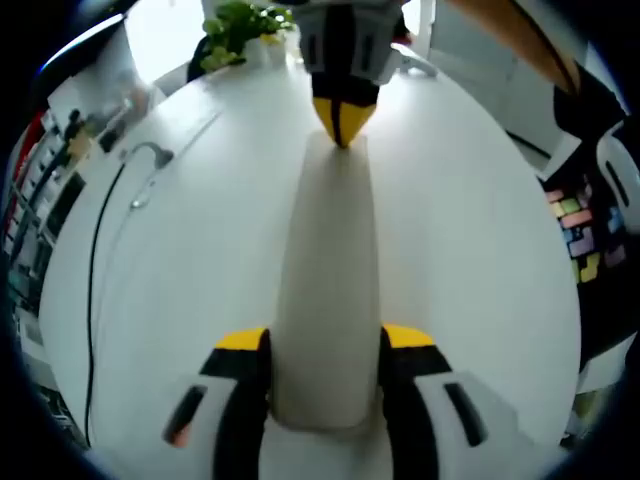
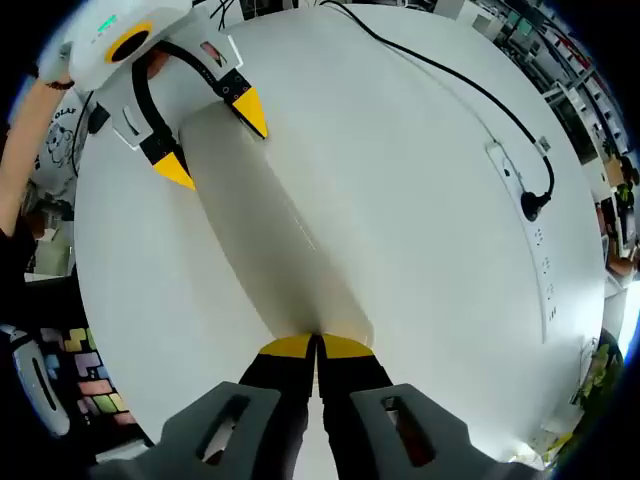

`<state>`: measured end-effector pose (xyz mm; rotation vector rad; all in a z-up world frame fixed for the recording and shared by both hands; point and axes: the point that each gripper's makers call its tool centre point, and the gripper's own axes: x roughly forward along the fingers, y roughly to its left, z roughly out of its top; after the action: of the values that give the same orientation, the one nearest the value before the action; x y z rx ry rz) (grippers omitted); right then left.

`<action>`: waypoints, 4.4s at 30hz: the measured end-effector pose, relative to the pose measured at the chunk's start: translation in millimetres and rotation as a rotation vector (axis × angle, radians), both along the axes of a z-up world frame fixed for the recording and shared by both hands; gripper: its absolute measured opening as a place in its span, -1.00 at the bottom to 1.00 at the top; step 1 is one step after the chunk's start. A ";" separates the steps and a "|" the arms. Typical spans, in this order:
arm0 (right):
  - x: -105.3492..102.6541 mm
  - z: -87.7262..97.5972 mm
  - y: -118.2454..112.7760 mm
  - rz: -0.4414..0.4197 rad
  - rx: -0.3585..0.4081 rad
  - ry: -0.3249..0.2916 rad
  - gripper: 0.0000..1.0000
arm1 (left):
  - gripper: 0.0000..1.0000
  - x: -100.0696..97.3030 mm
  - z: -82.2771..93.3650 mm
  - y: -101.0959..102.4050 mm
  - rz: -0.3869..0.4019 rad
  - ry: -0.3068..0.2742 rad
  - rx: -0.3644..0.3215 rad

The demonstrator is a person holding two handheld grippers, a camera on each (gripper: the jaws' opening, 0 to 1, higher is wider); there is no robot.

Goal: Arrange the utensils inside the cutlery case until each visible utensil rests in its matching compartment.

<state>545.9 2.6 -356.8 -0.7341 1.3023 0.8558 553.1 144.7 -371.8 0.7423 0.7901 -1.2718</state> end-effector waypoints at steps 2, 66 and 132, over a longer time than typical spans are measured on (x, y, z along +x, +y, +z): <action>-0.1 -0.3 1.0 0.004 -0.009 0.006 -1.00 | -0.10 -0.6 0.2 0.1 0.002 -0.001 -0.001; 6.3 1.2 -0.6 0.111 -0.009 -0.025 -1.00 | -0.76 -9.5 20.4 21.8 0.103 0.088 0.302; 16.0 -12.5 20.8 0.449 0.234 -0.066 -0.09 | -0.08 -8.0 -6.3 23.9 0.044 0.134 0.305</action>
<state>561.9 23.4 -369.3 -0.8731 0.9683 1.3083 545.2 168.5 -378.2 0.8840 1.1201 -1.1832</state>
